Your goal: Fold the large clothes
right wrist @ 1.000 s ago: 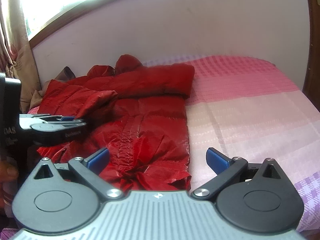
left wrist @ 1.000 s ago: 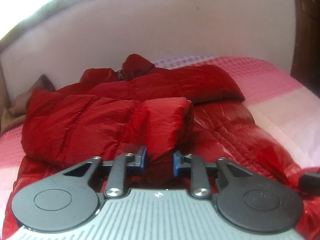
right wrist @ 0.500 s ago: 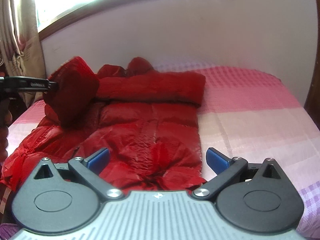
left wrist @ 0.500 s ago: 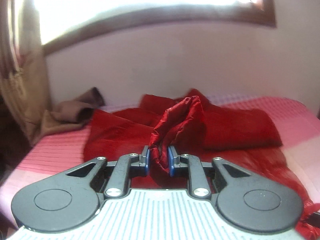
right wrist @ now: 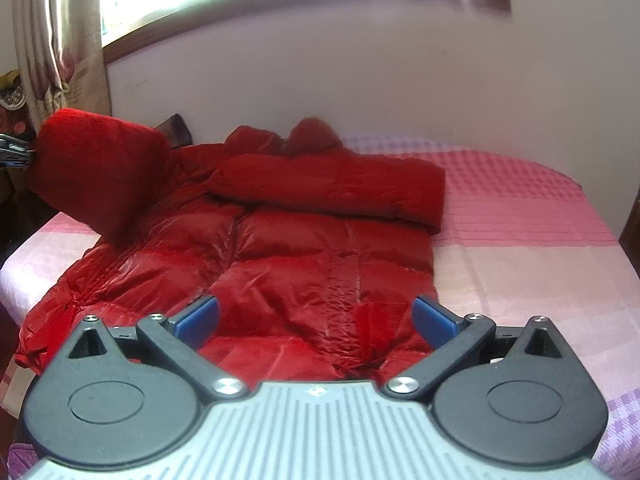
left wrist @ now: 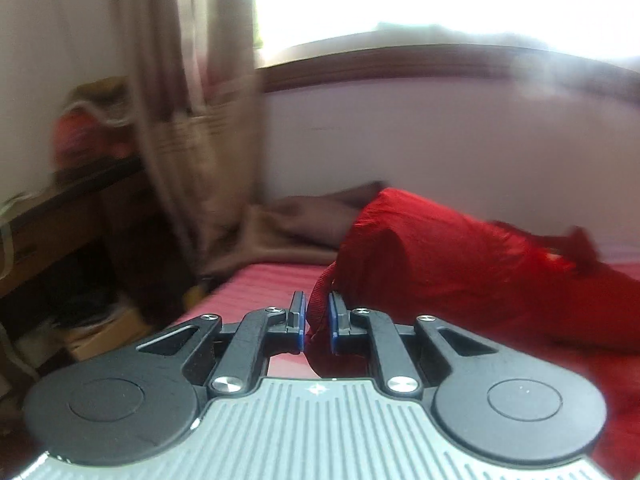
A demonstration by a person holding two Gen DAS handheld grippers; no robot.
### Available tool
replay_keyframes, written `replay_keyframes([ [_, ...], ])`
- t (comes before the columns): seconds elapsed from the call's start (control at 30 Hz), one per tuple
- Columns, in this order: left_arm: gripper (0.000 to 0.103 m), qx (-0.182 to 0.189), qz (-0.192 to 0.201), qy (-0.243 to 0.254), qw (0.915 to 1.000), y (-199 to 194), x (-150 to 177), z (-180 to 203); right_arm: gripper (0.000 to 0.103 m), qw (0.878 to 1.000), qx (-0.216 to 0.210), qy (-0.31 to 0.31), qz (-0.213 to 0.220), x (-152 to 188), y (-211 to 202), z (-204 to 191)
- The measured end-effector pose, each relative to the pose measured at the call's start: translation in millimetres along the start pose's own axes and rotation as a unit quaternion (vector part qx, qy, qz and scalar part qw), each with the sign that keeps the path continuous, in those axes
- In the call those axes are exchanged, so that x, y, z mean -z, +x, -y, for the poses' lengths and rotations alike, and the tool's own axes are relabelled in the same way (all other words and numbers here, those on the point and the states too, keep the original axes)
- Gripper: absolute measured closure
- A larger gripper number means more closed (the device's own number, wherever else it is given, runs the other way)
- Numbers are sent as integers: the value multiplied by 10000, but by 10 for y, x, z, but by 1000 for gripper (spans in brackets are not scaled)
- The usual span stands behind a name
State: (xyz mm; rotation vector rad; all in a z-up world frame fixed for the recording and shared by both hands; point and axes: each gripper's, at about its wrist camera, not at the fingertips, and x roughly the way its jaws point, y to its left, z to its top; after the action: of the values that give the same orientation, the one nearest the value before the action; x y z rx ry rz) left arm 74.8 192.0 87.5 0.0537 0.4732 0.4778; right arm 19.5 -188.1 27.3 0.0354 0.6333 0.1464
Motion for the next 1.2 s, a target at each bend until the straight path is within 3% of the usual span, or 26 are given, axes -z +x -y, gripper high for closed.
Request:
replay_keyframes([
  [0.1, 87, -471, -73, -166, 9987, 94, -46, -401, 0, 9999, -103, 23, -77, -37, 28, -35],
  [0.23, 96, -1109, -128, -248, 9934, 269, -40, -854, 0, 9999, -125, -7, -100, -94, 53, -77],
  [0.4, 96, -1595, -395, -218, 9862, 554, 88, -1152, 0, 9998, -121, -92, -150, -117, 105, -144],
  [0.57, 96, -1562, -580, -310, 9855, 642, 270, -1188, 0, 9991, -207, -166, -338, -125, 196, -212],
  [0.6, 87, -1379, -588, -312, 9882, 615, 308, -1150, 0, 9989, -213, -219, -361, -148, 205, -230],
  [0.63, 66, -1136, -599, -339, 9911, 592, 339, -1123, 0, 9987, -208, -289, -357, -183, 208, -252],
  [0.67, 55, -901, -614, -363, 9934, 568, 378, -1084, 0, 9986, -197, -349, -335, -214, 204, -268],
  [0.7, 35, -732, -628, -404, 9945, 565, 420, -1072, 0, 9985, -180, -416, -305, -248, 194, -287],
  [0.73, 25, -509, -635, -469, 9956, 557, 452, -1087, 0, 9984, -162, -472, -275, -278, 185, -302],
  [0.8, 21, -67, -649, -644, 9958, 526, 520, -1128, 0, 9983, -151, -515, -219, -318, 166, -320],
  [0.87, 10, 325, -833, -890, 9920, 551, 599, -1203, 0, 9985, -194, -470, -221, -313, 159, -316],
  [0.93, 10, 904, -1269, -1496, 9764, 602, 716, -1380, 0, 9984, -244, -409, -302, -278, 190, -320],
  [1.0, 10, 1755, -1691, -2176, 9451, 630, 880, -1516, 0, 9981, -287, -383, -400, -220, 233, -344],
  [1.2, 6, 2683, -2126, -2988, 8908, 905, 1101, -1391, 0, 9963, -386, -336, -690, -93, 411, -492],
])
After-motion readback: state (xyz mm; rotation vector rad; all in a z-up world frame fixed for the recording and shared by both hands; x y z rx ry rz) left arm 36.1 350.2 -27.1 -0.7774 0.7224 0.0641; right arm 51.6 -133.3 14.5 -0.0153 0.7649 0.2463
